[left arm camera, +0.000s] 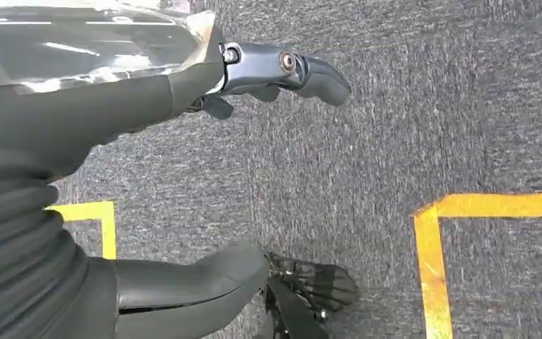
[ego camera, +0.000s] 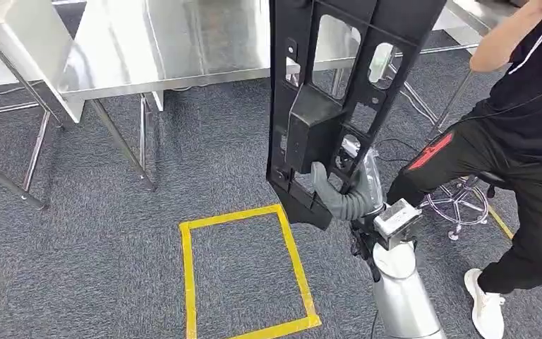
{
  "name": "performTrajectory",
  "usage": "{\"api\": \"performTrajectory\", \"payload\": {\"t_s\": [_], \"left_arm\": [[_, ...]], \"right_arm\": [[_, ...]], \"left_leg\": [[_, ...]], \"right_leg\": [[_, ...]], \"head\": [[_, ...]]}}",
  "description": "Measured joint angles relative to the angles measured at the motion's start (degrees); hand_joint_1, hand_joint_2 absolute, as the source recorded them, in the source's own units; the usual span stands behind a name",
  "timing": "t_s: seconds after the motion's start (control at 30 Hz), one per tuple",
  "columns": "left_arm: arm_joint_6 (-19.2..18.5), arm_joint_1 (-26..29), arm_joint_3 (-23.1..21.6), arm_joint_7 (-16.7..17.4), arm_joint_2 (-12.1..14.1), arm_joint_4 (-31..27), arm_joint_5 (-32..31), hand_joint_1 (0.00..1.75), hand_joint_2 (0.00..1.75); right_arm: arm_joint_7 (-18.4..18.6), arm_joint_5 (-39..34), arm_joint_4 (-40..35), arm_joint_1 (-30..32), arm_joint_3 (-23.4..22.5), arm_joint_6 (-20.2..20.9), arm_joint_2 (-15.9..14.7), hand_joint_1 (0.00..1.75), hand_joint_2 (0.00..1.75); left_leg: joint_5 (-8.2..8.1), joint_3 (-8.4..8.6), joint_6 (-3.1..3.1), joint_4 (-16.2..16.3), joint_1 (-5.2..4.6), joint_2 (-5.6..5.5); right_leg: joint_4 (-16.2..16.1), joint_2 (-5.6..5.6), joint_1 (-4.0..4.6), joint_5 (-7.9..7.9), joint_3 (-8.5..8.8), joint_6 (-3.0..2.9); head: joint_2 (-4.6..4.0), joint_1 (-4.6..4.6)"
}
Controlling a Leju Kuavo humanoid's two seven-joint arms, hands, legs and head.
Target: Take the parts from the cabinet and place them on the table.
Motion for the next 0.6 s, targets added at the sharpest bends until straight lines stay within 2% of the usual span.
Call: {"api": "performTrajectory", "payload": {"t_s": [0.03, 0.07, 0.13, 0.17, 0.2, 0.23, 0.27, 0.3, 0.33, 0.37, 0.4, 0.43, 0.47, 0.5, 0.53, 0.57, 0.6], "left_arm": [[-0.24, -0.13, 0.0, 0.09, 0.09, 0.0, 0.0, 0.0, 1.75], [-0.41, -0.05, -0.02, 0.33, 0.13, 0.0, -0.04, 0.0, 1.75], [-0.46, -0.01, 0.0, 0.83, 0.15, 0.02, -0.07, 0.0, 1.75], [-0.46, -0.02, 0.0, 0.94, 0.26, 0.0, -0.07, 0.0, 1.75], [-0.46, -0.05, -0.02, 0.96, 0.2, 0.0, -0.07, 0.0, 1.75], [-0.46, -0.15, -0.02, 0.96, 0.22, 0.0, -0.07, 0.0, 1.75], [-0.46, -0.24, -0.02, 0.96, 0.24, 0.0, -0.07, 0.0, 1.75], [-0.46, -0.21, -0.02, 0.96, 0.22, 0.0, -0.07, 0.0, 1.75], [-0.46, -0.11, -0.02, 1.01, 0.22, 0.0, -0.07, 0.0, 1.75], [-0.46, -0.05, -0.02, 1.03, 0.24, 0.0, -0.07, 0.0, 1.75], [-0.46, -0.01, -0.02, 1.07, 0.26, 0.0, -0.07, 0.0, 1.75], [-0.48, -0.02, -0.02, 1.07, 0.26, 0.0, -0.07, 0.0, 1.75], [-0.48, -0.04, 0.0, 1.07, 0.35, 0.0, -0.07, 0.0, 1.75], [-0.48, -0.12, 0.0, 1.09, 0.5, 0.0, -0.07, 0.0, 1.75], [-0.5, -0.21, -0.02, 1.09, 0.44, 0.0, -0.11, 0.0, 1.75], [-0.5, -0.32, -0.02, 1.09, 0.44, -0.02, -0.07, 0.0, 1.75], [-0.61, -0.26, -0.02, 1.12, 0.44, -0.02, -0.05, 0.0, 1.75]], "right_arm": [[0.18, 0.13, -0.04, 0.04, 0.07, 0.02, 0.13, 1.75, 1.75], [0.29, 0.11, -0.11, -0.05, 0.04, 0.02, 0.22, 1.75, 1.75], [0.31, 0.11, -0.11, -0.05, 0.07, 0.02, 0.35, 1.75, 1.75], [0.31, 0.13, -0.15, -0.08, 0.11, 0.02, 0.44, 1.75, 1.75], [0.33, 0.15, -0.17, -0.09, 0.13, 0.02, 0.55, 1.75, 1.75], [0.33, 0.13, -0.18, -0.1, 0.13, 0.02, 0.63, 1.75, 1.75], [0.31, 0.13, -0.17, -0.1, 0.13, 0.02, 0.66, 1.75, 1.75], [0.33, 0.13, -0.15, -0.05, 0.13, 0.02, 0.66, 1.75, 1.75], [0.33, 0.13, -0.15, 0.01, 0.13, 0.02, 0.66, 1.75, 1.75], [0.33, 0.13, -0.15, 0.01, 0.13, 0.02, 0.66, 1.75, 1.75], [0.33, 0.13, -0.15, 0.01, 0.15, 0.02, 0.66, 1.75, 1.75], [0.33, 0.13, -0.15, -0.01, 0.15, 0.02, 0.7, 1.75, 1.75], [0.33, 0.13, -0.15, -0.09, 0.17, 0.02, 0.79, 1.75, 1.75], [0.33, 0.13, -0.15, -0.1, 0.17, 0.02, 0.81, 1.75, 1.75], [0.31, 0.13, -0.18, -0.23, 0.17, 0.02, 0.85, 1.75, 1.75], [0.31, 0.13, -0.18, -0.29, 0.17, 0.02, 0.89, 1.75, 1.75], [0.33, 0.15, -0.18, -0.26, 0.2, 0.02, 1.03, 1.75, 1.75]], "left_leg": [[-0.55, -0.25, -0.44, 0.43, -0.36, -0.16], [-0.59, -0.28, -0.55, 0.3, -0.34, -0.14], [-0.8, -0.14, -0.84, 0.22, -0.04, -0.24], [-1.21, -0.11, -1.17, 0.58, 0.17, 0.22], [-1.9, -0.72, -1.49, 2.2, 0.05, 2.15], [-3.62, -2.66, -1.83, 5.9, 0.1, 3.31], [-5.59, -5.37, -2.05, 10.67, 0.18, 3.85], [-7.42, -9.03, -2.18, 16.44, 0.19, 4.13], [-7.5, -11.64, -2.15, 19.58, 0.2, 4.15], [-5.61, -12.1, -1.89, 18.72, 0.19, 4.15], [-2.42, -10.85, -1.49, 14.9, 0.14, 4.15], [0.7, -8.64, -0.85, 9.72, -0.05, 4.18], [3.69, -5.78, 0.29, 3.61, -0.42, 4.56], [2.9, -4.82, 0.76, 2.15, -0.7, 5.14], [2.5, -4.61, 0.79, 1.58, -0.93, 5.4], [2.32, -4.67, 0.93, 1.57, -1.06, 5.18], [2.28, -4.62, 1.13, 1.11, -1.21, 4.99]], "right_leg": [[-0.47, 0.16, 0.21, 0.04, 0.65, -0.81], [-0.13, 0.12, 0.36, -0.05, 0.59, -1.4], [0.05, 0.08, 0.6, -0.31, 0.46, -2.17], [-0.07, -0.01, 0.17, -0.35, 0.76, -2.57], [-0.08, -0.13, 0.23, -0.56, 1.08, -2.95], [-0.08, -0.41, 0.37, -0.8, 1.38, -3.48], [-0.07, -0.7, 0.48, -1.02, 1.59, -3.8], [-0.06, -0.99, 0.61, -1.29, 1.78, -4.12], [-0.05, -1.11, 0.72, -1.53, 1.98, -4.15], [-0.06, -1.18, 0.8, -1.85, 2.34, -4.12], [-0.07, -1.21, 0.93, -2.23, 2.86, -4.05], [-0.14, -1.31, 1.1, -2.58, 3.44, -3.98], [-0.23, -1.45, 1.19, -3.01, 4.11, -3.91], [-0.4, -1.48, 1.14, -3.23, 4.35, -3.79], [-0.48, -1.53, 1.69, -3.47, 4.48, -3.38], [-0.78, -1.59, 1.28, -3.56, 4.53, -3.14], [-1.07, -1.78, 1.28, -3.36, 5.09, -2.8]], "head": [[0.0, 0.09], [0.0, -0.07], [0.0, -0.11], [0.0, -0.13], [0.0, -0.24], [0.0, -0.35], [0.0, -0.35], [0.0, -0.31], [0.0, -0.35], [0.0, -0.35], [0.0, -0.33], [0.0, -0.33], [0.0, -0.33], [0.0, -0.26], [0.0, -0.3], [0.0, -0.33], [0.0, -0.31]]}}
